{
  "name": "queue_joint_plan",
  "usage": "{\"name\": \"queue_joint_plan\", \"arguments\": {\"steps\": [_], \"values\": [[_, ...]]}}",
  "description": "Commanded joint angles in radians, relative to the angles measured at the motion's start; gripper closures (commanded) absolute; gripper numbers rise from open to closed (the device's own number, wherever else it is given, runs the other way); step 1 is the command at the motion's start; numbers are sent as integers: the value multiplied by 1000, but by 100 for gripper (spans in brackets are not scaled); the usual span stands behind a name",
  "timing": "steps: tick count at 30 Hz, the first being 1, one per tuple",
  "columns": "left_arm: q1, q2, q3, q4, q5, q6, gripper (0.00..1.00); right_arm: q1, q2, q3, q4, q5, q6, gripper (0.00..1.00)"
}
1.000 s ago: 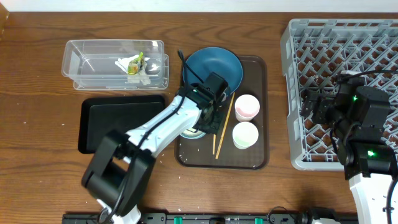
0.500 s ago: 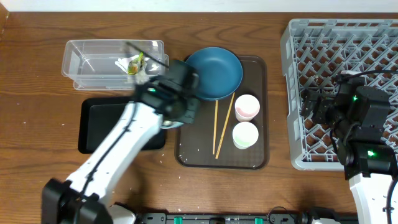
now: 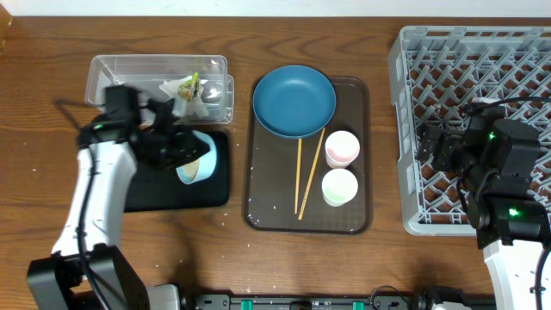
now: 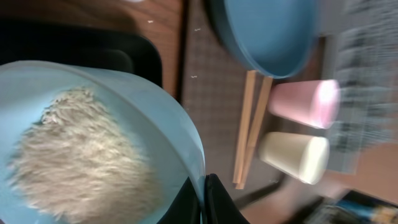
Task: Sort waste into correct bins and load items into the dishwasher rack
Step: 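Lift the bowl over the black tray and tip the rice out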
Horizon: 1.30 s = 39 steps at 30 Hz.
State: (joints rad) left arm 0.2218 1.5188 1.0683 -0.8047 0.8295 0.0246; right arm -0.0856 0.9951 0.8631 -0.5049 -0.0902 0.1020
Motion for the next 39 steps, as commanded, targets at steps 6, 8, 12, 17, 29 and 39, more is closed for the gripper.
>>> {"name": "queue_joint_plan", "arguments": {"steps": [6,8,12,17,29,39], "values": [[231,68,-86,6,615,192,94,21,0,20,-1,-5,-3,1],[272,95,-99,10,701,192,94,21,0,20,-1,-5,-3,1],[338,163,-102,2,743,109,94,21,0,20,-1,-5,-3,1],[377,226,-102,2,743,8,94,21,0,20,-4,-5,-3,1],[384,232,-102,56,718,-15,94,21,0,20,-4,-4,-3,1],[371,220,-100,110,674,-3,94,21,0,20,-4,-4,-3,1]]}}
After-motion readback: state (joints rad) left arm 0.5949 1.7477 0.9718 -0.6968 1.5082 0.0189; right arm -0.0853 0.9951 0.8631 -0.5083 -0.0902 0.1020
